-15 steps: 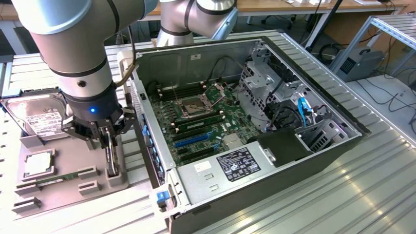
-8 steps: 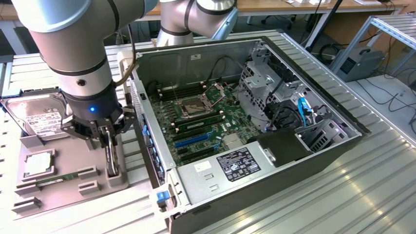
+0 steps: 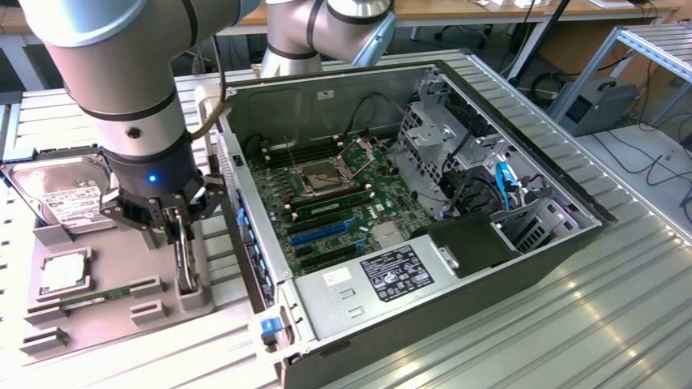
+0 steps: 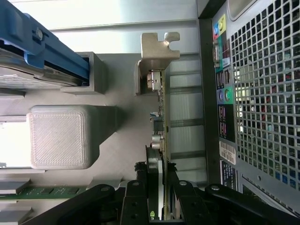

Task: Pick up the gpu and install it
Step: 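Pick up the gpu and move the gpu toward the slot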

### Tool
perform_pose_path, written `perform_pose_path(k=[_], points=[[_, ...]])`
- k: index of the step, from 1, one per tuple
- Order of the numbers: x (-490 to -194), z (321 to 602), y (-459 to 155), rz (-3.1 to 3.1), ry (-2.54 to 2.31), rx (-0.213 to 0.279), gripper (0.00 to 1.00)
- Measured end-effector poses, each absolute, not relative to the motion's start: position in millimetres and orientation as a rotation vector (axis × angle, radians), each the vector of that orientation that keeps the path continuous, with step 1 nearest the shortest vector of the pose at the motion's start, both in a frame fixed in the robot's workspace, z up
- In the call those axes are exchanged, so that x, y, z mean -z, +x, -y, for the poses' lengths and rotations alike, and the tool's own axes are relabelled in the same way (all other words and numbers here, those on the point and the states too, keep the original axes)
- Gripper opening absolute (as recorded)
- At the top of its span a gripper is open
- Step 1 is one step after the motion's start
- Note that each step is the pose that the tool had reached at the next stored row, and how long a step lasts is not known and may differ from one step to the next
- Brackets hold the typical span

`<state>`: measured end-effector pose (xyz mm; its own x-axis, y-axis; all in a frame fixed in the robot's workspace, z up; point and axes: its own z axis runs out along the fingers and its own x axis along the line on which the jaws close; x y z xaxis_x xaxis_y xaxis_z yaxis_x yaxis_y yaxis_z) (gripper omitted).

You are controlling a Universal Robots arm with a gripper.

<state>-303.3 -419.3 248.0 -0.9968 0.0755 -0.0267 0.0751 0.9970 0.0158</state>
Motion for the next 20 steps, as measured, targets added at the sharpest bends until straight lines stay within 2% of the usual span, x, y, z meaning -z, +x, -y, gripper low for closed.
perform_pose_path(k=[20], points=[[-256.9,419.3,-303.2,-3.112,0.117,-0.023,0.27]])
